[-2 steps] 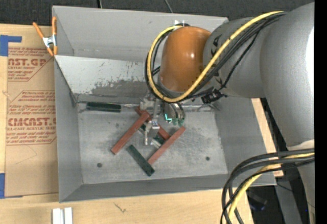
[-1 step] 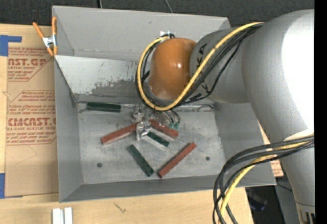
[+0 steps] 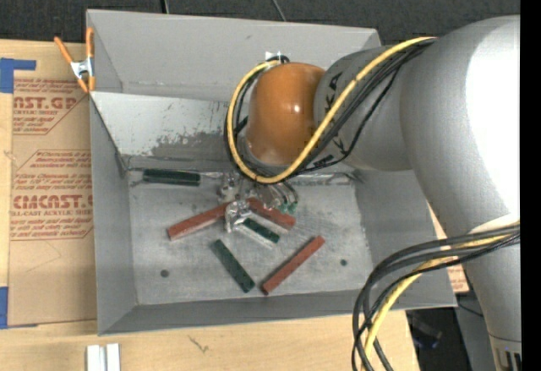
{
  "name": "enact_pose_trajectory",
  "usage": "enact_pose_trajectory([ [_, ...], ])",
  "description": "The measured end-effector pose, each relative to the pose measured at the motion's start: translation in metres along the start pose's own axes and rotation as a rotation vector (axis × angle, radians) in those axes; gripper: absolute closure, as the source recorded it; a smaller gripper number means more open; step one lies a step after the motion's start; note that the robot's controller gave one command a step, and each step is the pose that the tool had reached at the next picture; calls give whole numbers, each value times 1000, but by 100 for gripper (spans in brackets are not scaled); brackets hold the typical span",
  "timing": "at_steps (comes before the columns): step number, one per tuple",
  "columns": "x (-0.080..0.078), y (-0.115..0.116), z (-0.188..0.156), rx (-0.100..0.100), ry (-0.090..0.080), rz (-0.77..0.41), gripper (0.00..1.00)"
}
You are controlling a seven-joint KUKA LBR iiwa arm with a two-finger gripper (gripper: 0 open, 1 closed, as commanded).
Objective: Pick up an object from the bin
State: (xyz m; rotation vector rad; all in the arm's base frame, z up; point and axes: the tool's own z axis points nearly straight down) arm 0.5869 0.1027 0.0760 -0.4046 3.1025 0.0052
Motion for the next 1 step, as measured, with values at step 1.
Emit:
enact_pose_trajectory([
  [1, 4, 11, -151, 2, 8, -10, 100],
])
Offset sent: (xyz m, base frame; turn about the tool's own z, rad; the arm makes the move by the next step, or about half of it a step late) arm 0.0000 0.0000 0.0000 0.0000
